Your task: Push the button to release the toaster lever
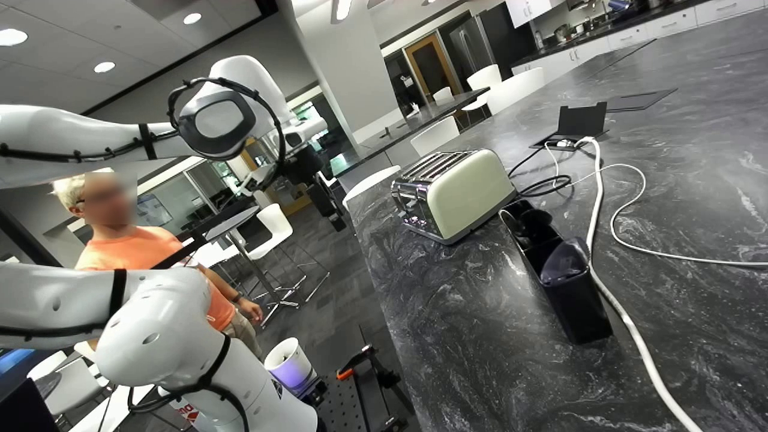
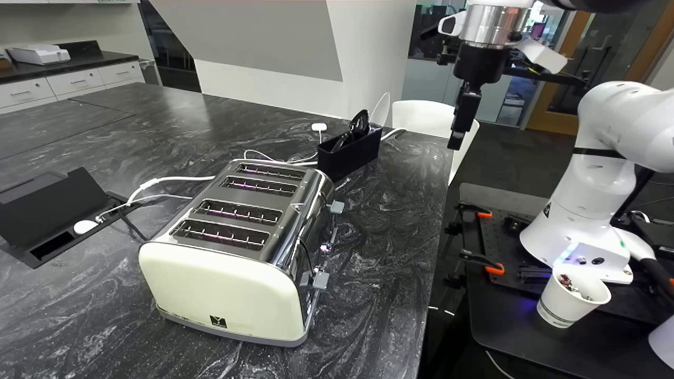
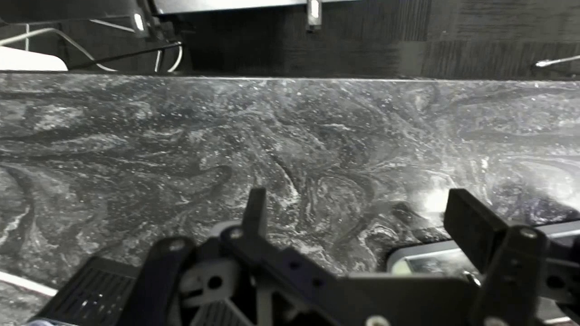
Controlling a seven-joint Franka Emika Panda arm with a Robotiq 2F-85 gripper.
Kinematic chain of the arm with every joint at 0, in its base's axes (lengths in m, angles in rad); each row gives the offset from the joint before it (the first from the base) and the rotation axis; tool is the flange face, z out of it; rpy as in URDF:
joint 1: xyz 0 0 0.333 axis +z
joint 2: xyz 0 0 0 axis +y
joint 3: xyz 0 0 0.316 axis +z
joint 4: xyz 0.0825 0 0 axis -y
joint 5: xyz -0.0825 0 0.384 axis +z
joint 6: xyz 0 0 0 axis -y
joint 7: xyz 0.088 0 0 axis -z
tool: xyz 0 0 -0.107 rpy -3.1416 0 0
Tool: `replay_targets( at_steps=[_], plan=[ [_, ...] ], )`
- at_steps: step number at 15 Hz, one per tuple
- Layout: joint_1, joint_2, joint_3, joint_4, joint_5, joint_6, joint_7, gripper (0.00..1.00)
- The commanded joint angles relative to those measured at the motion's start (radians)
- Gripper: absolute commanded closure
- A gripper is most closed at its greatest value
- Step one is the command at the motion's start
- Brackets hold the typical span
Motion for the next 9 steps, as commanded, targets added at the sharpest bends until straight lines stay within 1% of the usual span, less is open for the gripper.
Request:
replay_targets(
  at_steps=[1, 2, 5, 7, 9],
  plan=[
    [0.038, 0.06, 0.135, -0.018, 0.067, 0.215, 0.167, 0.0],
    [0.042, 0.098, 0.177, -0.01, 0.073, 0.282, 0.216, 0.0],
    [0.023, 0.223, 0.296, 0.025, 0.032, 0.443, 0.336, 0.0],
    [0.015, 0.301, 0.355, 0.046, -0.008, 0.524, 0.395, 0.0],
    [0.006, 0.372, 0.401, 0.071, -0.073, 0.576, 0.451, 0.0]
  ],
)
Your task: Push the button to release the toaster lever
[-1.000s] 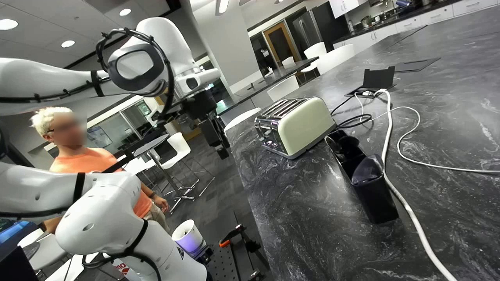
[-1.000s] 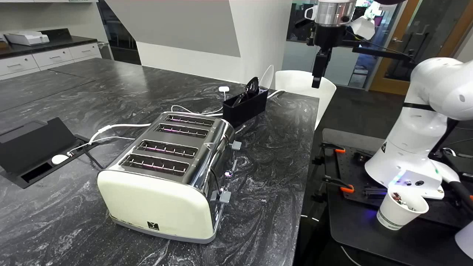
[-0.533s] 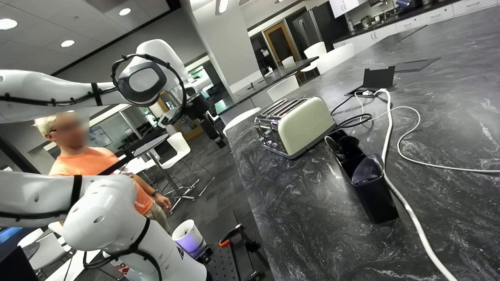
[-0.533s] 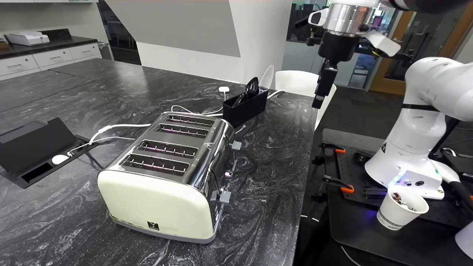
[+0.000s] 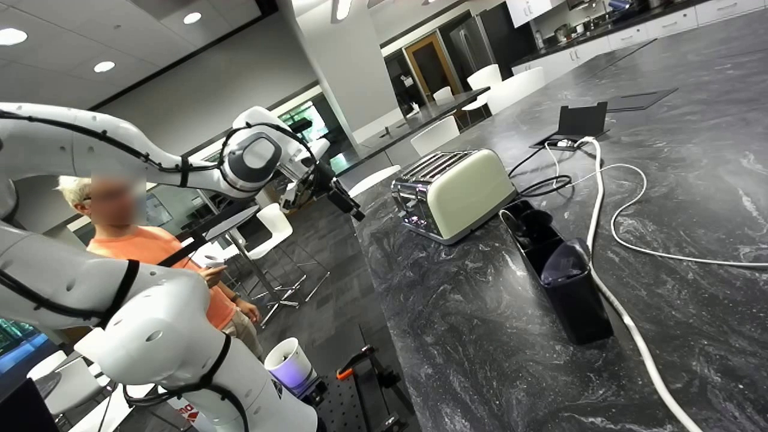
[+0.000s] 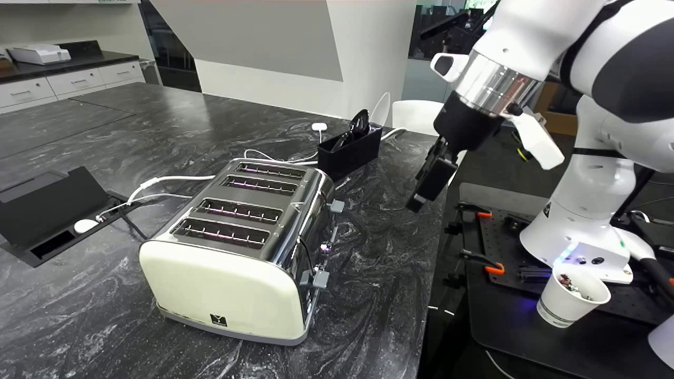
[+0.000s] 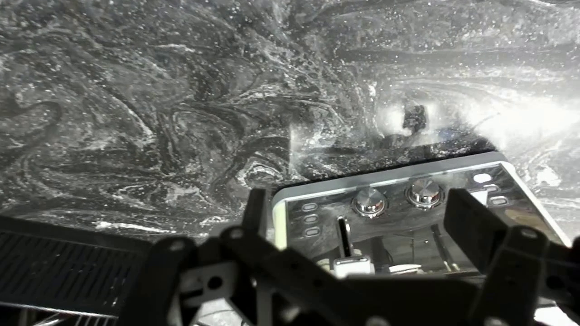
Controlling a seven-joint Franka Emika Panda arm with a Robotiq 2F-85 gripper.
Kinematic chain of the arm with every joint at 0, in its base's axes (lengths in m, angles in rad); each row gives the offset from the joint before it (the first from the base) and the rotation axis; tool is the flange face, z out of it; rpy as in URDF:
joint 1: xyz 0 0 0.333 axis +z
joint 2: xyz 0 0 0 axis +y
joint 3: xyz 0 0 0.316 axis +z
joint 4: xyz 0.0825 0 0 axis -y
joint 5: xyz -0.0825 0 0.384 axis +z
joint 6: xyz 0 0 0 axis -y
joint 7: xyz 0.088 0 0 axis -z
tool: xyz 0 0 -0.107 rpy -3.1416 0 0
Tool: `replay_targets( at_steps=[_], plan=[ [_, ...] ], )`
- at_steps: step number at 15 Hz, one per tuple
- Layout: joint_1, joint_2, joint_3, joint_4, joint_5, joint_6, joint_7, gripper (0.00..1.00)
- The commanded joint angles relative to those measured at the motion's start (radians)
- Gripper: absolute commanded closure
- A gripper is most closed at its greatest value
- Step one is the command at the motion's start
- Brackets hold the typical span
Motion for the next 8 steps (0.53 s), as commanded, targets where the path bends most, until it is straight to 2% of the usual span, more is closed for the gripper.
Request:
replay_targets(
  at_steps=[1, 6, 8],
  plan=[
    [-0.039, 0.164, 0.077, 0.079, -0.122, 0.079, 0.109, 0.0],
    [-0.098, 0.322, 0.171, 0.176, -0.361, 0.092, 0.309, 0.0],
    [-0.11, 0.366, 0.185, 0.207, -0.389, 0.099, 0.319, 0.0]
  ],
)
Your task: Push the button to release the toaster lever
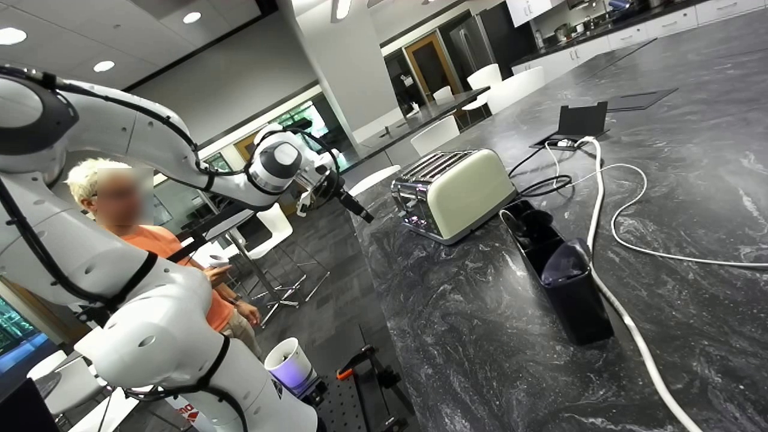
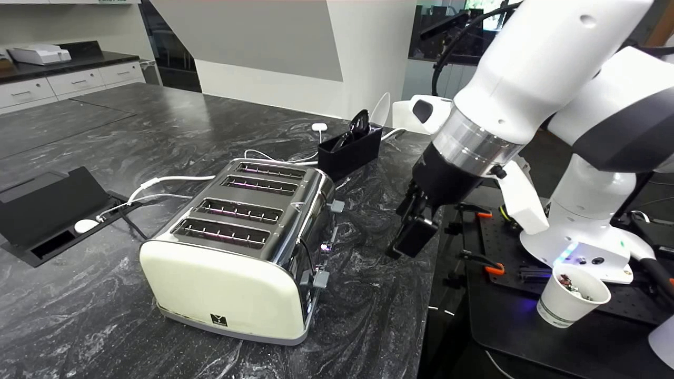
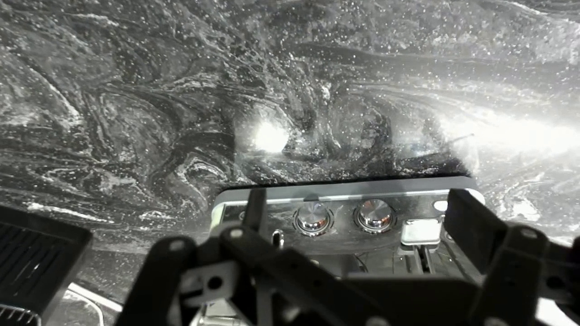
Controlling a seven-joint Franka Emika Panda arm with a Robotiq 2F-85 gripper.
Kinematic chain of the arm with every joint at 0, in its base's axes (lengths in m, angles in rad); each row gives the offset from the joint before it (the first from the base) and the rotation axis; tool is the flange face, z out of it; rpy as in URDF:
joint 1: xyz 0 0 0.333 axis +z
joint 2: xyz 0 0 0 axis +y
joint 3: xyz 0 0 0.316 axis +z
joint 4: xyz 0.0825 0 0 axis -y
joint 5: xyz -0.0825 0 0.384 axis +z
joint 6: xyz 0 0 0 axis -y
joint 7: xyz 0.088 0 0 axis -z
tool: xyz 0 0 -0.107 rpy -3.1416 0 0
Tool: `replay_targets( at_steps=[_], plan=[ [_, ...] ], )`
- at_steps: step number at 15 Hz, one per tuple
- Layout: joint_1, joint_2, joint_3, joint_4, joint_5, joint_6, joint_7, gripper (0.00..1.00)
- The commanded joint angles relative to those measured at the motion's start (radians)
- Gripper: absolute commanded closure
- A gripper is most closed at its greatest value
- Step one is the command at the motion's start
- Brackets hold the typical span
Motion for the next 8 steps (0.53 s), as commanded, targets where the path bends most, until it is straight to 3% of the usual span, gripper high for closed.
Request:
replay_targets(
  at_steps=[1, 2, 3, 4, 7, 8],
  plan=[
    [-0.027, 0.099, 0.009, 0.069, -0.041, 0.016, 0.008, 0.0],
    [0.035, 0.054, -0.035, 0.034, -0.04, -0.004, 0.027, 0.0],
    [0.037, 0.072, -0.041, 0.045, -0.04, -0.004, 0.026, 0.0],
    [-0.013, 0.079, 0.008, 0.052, -0.025, 0.001, 0.016, 0.0],
    [-0.016, 0.087, 0.007, 0.057, -0.025, 0.001, 0.016, 0.0],
    [-0.036, 0.106, 0.034, 0.077, -0.09, -0.003, 0.079, 0.0]
  ],
)
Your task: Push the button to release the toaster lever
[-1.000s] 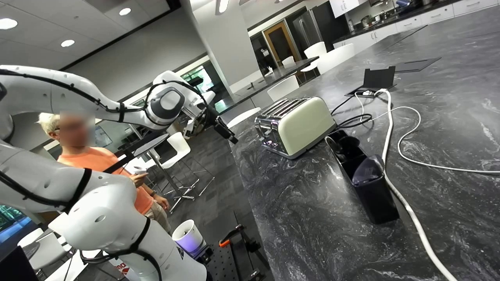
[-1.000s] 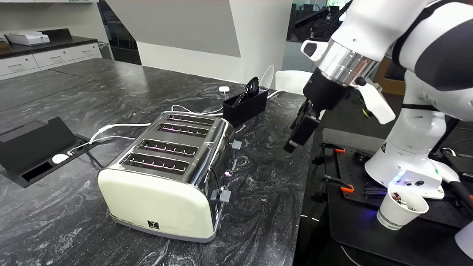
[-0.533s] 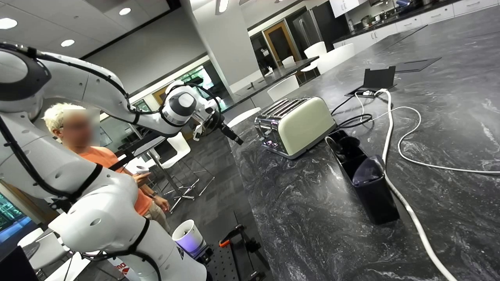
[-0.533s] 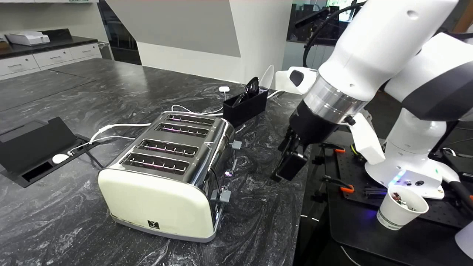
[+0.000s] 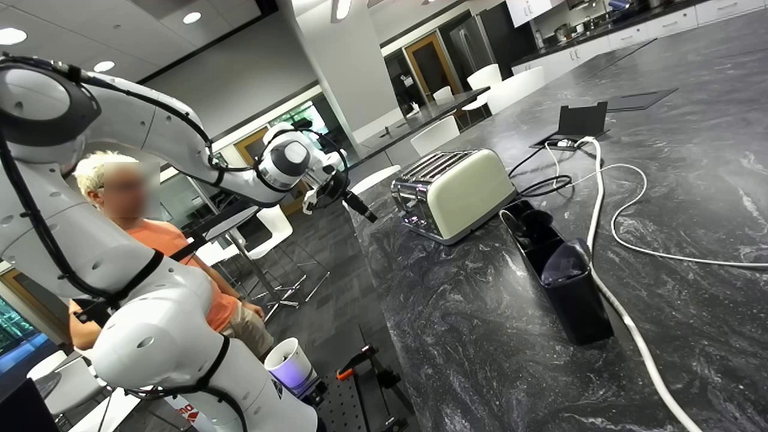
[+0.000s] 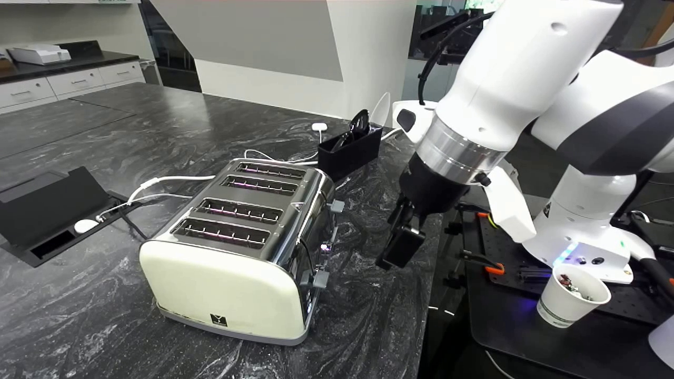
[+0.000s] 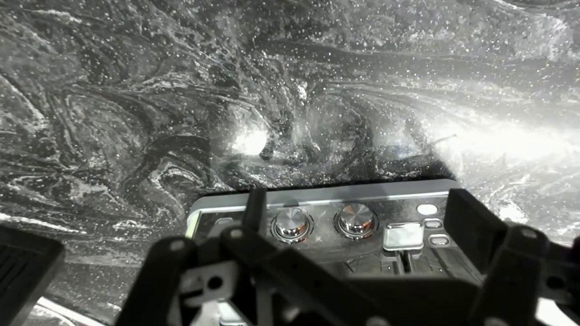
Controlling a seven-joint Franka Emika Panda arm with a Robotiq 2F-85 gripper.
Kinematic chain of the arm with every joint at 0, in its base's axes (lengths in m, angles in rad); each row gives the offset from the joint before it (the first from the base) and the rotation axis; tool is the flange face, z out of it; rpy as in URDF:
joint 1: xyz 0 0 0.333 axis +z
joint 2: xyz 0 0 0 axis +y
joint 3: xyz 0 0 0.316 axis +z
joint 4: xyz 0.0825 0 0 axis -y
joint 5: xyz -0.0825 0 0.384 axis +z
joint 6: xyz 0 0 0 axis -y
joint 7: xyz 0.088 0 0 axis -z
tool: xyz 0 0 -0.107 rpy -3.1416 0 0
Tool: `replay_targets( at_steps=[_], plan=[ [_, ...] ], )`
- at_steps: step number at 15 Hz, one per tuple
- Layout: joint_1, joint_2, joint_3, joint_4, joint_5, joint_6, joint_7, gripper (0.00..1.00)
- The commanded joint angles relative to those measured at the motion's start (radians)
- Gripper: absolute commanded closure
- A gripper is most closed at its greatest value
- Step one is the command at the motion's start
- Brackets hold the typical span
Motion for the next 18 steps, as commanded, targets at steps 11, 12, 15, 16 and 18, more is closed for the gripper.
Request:
replay_targets(
  at_steps=[11, 12, 15, 16, 18],
  plan=[
    [-0.077, 0.292, 0.132, 0.206, -0.694, -0.051, 0.651, 0.0],
    [-0.066, 0.336, 0.122, 0.228, -0.727, -0.07, 0.664, 0.0],
    [-0.038, 0.439, 0.097, 0.276, -0.788, -0.101, 0.678, 0.28],
    [-0.033, 0.465, 0.091, 0.287, -0.796, -0.104, 0.676, 0.34],
    [0.121, 0.471, -0.072, 0.297, -0.74, -0.064, 0.644, 0.5]
  ],
)
